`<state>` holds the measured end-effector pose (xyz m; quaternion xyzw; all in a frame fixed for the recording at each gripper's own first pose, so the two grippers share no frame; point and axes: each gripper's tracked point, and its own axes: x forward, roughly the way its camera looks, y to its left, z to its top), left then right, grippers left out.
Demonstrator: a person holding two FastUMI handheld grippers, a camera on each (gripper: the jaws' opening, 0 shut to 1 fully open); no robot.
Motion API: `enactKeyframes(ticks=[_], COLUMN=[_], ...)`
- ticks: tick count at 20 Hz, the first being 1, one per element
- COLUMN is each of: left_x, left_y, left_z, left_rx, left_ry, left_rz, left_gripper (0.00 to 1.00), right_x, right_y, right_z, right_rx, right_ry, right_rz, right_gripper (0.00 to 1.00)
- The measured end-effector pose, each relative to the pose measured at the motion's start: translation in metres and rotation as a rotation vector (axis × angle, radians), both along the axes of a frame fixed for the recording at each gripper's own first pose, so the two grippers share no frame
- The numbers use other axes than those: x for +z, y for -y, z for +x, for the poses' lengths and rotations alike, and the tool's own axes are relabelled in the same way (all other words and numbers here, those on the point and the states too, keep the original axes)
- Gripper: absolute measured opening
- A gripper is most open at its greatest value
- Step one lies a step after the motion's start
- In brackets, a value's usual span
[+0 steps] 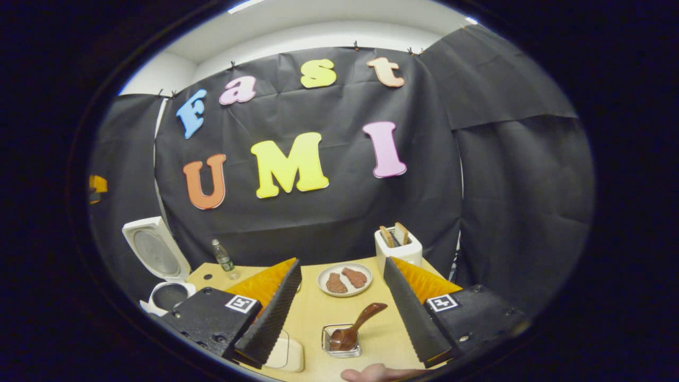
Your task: Close the left gripper, press the button to open the rice cooker; take a wooden spoon from the chopstick holder with the right hand, scoop a spoonful of rice and pour it into the rice cooker, then put the wooden spoon back into the chopstick holder.
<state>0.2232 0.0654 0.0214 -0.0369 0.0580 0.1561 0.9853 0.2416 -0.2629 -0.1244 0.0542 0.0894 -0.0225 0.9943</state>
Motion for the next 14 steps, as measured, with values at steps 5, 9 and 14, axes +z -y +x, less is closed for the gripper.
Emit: enactKeyframes(ticks=[5,9,14], left_x=[-0.008,-0.045,-0.103], left_y=[-0.029,-0.051,-0.067], left_z=[0.073,0.116,0.134], left_rx=[-0.023,-0.001,-0.001], left_ry=[-0.08,-0.191,-0.361], left_rz=[0.005,-0.038,-0.035], left_gripper=[0.94,0.95,0.94], right_x=[0.007,0.003,0.009], right_y=[0.002,0.012,0.012], right_z=[-0.025,-0.047,-0.069], right_rx=[0.015,-0.014,-0.03], right_ry=[-0.011,-0.054,-0.058], right_rz=[-0.043,-0.06,-0.099], right_gripper=[0.99,1.0,0.99])
